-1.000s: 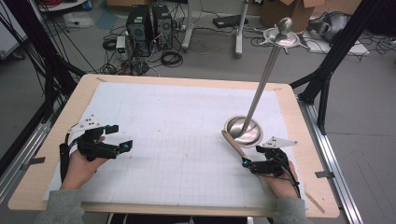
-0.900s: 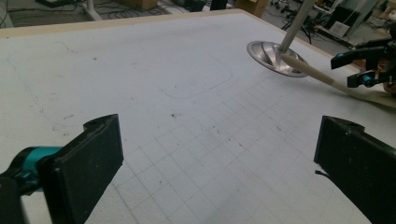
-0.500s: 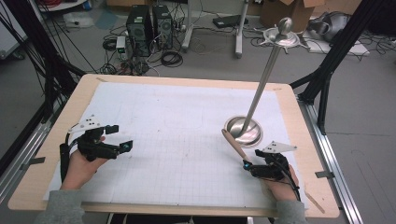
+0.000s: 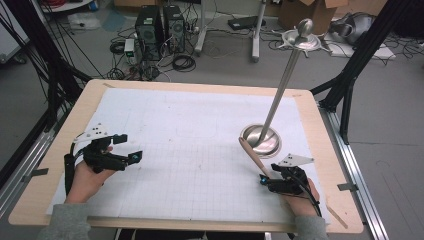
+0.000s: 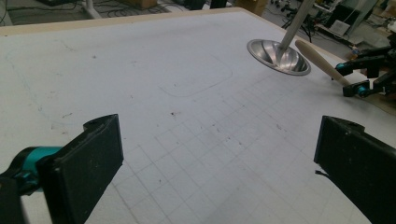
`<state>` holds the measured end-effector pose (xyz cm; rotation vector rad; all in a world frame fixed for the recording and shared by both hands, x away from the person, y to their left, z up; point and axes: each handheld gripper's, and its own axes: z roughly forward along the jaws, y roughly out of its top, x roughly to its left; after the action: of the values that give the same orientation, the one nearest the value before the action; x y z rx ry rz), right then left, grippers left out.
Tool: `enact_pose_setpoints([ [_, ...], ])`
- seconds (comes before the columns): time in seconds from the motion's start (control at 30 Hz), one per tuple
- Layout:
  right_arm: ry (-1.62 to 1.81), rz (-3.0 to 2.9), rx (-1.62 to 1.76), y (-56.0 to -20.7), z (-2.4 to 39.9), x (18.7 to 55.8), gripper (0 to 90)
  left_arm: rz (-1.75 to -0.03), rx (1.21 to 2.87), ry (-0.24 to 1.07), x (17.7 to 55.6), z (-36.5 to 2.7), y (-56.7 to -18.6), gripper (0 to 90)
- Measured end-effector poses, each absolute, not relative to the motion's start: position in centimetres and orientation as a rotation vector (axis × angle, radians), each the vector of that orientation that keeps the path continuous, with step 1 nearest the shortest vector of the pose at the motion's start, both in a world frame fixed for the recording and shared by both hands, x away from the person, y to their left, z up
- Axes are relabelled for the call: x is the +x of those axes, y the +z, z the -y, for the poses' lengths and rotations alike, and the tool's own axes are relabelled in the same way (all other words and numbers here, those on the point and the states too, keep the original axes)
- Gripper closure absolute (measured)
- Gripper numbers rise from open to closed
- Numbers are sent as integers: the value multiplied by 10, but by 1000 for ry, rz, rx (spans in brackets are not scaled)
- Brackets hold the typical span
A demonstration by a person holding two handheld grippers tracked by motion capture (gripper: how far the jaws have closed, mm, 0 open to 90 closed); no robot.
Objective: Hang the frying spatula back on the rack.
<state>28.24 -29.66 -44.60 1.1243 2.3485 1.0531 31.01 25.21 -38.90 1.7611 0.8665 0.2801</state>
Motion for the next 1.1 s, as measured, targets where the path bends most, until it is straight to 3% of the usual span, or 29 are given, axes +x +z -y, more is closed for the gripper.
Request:
enact_pose_setpoints([
  [1.1, 1053, -2352, 1093, -446, 296, 278, 599, -873, 1764, 277, 309, -253, -392, 18],
])
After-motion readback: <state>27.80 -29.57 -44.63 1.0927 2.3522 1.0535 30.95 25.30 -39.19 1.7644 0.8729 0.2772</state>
